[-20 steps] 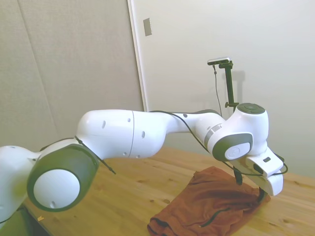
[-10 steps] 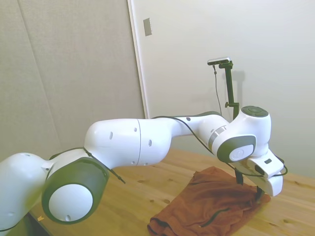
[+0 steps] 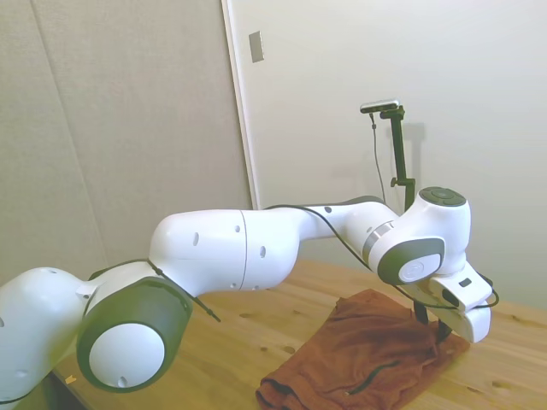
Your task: Unfold the shorts
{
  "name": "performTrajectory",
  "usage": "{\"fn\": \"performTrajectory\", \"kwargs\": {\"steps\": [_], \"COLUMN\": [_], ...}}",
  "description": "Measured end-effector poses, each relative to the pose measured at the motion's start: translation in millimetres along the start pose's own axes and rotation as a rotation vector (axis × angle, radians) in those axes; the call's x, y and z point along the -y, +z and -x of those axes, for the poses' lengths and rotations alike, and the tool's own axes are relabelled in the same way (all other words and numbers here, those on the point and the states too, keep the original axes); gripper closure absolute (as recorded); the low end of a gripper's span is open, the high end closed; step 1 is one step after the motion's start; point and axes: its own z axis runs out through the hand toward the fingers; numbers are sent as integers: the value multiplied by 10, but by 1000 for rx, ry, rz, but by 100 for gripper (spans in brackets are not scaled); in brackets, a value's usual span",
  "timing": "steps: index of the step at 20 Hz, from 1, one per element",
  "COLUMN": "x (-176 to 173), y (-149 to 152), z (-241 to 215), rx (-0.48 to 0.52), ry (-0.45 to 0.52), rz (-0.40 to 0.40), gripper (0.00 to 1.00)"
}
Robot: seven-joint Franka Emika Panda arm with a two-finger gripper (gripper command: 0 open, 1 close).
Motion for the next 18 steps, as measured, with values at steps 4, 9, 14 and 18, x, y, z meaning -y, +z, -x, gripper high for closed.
{"fn": "performTrajectory", "kwargs": {"steps": [4,9,14,18], "x": [46,131,401,902], "y": [-36,-125,-398,-705], "z": [26,88,330,988], "rx": [-5,-13,-40,-96], "ry": [-9,-36,-108,-237], "rz": [-5,-13,-26,-25], "gripper": [100,100,100,100]}}
